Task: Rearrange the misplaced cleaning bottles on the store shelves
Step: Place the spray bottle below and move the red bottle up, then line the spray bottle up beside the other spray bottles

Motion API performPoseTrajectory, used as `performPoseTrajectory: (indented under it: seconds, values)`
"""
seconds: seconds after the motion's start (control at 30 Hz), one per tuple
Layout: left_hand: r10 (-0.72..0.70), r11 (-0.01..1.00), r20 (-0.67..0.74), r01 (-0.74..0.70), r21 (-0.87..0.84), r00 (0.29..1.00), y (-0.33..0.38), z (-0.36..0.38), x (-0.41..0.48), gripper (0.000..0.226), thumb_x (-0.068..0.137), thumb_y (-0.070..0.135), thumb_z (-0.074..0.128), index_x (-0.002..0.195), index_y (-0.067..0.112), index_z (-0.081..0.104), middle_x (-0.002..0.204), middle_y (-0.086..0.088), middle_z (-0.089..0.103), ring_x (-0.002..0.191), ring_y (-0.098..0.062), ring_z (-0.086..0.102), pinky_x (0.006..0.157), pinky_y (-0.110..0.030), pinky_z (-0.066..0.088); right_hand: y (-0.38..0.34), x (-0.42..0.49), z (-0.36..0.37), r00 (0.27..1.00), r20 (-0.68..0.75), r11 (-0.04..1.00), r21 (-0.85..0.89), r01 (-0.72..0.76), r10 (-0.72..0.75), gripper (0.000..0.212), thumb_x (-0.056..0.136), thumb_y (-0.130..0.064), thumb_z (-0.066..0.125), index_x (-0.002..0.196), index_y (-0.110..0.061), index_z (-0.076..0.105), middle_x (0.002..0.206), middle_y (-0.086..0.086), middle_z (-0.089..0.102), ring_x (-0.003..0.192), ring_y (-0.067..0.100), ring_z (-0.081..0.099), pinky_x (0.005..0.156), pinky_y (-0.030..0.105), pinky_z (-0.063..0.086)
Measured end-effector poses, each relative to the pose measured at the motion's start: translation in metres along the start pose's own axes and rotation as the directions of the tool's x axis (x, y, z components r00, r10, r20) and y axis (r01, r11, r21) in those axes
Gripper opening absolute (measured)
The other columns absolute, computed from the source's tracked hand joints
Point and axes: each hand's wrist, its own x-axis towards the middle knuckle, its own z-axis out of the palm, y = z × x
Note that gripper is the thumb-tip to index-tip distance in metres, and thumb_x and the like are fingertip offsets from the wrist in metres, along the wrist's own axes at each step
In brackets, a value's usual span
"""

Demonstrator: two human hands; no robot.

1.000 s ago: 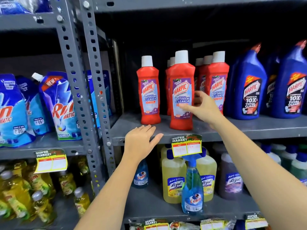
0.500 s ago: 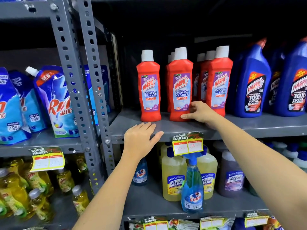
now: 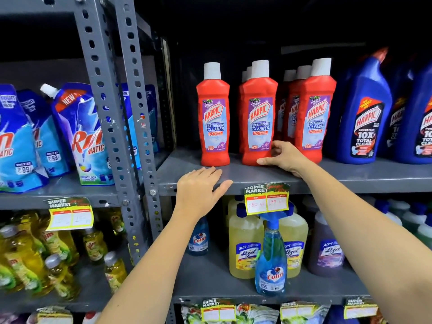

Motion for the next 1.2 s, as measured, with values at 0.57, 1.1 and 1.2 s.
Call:
performPoseTrajectory:
  seconds: [0.57,1.1,1.2]
  values:
    - [-0.014,1.000,0.079,0.016,-0.021,0.997,0.004,-0.006,0.002,0.049,0.094,0.052,0.046,0.098,0.013,0.076,0.099,-0.005,0.074,0.093,-0.024,0.070,0.078,-0.036,0.054,0.003,0.003,-0.001,0.999,0.047,0.999,0.040,-0.001,-0.001,0.057,0.074,-0.008,0.082,0.127,-0.004,0.061,0.119,0.011,0.069,0.108,0.019,0.063,0.103,0.033,0.046]
    - [-0.142,0.974,0.105,0.158,-0.163,0.984,0.023,-0.035,-0.121,0.033,0.094,0.017,0.056,0.124,0.005,0.062,0.143,-0.021,0.041,0.135,-0.034,0.037,0.110,-0.053,0.027,0.054,-0.166,0.021,0.554,-0.796,0.873,0.070,0.482,-0.243,0.021,0.091,-0.005,0.060,0.097,-0.025,0.058,0.082,-0.014,0.062,0.075,0.017,0.062,0.074,0.031,0.051]
    - [-0.156,0.946,0.514,0.277,-0.167,0.843,0.028,-0.020,-0.209,0.039,0.100,0.029,0.043,0.125,0.005,0.061,0.143,-0.017,0.045,0.128,-0.033,0.045,0.106,-0.046,0.034,0.118,-0.190,0.062,0.784,-0.614,0.959,0.159,0.235,-0.091,0.031,0.090,-0.001,0.062,0.092,-0.032,0.058,0.077,-0.020,0.066,0.070,0.003,0.059,0.066,0.018,0.048]
